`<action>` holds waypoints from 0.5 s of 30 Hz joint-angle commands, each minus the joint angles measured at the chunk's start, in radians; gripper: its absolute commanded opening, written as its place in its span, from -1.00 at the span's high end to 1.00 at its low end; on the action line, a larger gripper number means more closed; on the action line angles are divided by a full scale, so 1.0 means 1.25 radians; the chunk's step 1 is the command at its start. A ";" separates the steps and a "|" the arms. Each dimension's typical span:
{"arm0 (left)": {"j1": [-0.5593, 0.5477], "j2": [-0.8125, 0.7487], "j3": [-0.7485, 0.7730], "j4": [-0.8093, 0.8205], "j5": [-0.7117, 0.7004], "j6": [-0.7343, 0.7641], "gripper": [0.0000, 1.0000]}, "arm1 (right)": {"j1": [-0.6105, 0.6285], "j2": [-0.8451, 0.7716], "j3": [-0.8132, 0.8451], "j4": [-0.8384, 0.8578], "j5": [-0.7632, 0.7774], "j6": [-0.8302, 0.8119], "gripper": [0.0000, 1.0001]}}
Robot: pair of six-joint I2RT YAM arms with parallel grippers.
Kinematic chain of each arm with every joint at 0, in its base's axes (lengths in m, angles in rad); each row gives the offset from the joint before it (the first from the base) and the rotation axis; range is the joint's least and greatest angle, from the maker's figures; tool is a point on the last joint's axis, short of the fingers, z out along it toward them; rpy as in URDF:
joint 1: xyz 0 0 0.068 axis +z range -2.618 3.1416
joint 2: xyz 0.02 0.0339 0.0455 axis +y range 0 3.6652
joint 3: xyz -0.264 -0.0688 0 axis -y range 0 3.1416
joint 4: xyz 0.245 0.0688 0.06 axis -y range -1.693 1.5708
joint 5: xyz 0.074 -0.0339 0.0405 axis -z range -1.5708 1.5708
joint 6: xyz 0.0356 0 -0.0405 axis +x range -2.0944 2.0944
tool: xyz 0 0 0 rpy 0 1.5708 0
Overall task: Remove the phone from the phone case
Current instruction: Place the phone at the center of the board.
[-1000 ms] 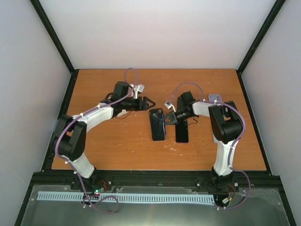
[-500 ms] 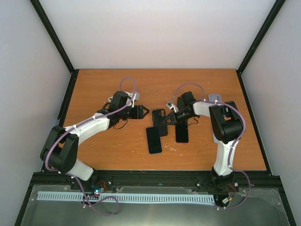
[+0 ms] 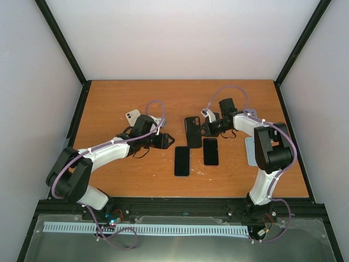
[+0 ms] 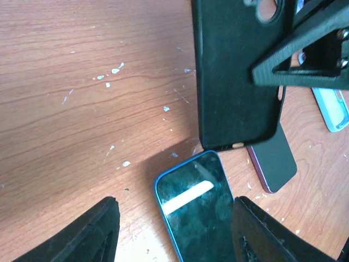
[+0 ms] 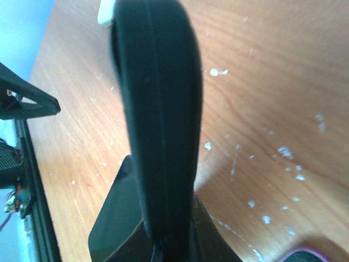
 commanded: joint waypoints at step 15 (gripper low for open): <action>-0.005 0.035 0.089 0.068 0.048 0.107 -0.16 | -0.299 -0.247 0.045 -0.288 0.154 -0.278 0.95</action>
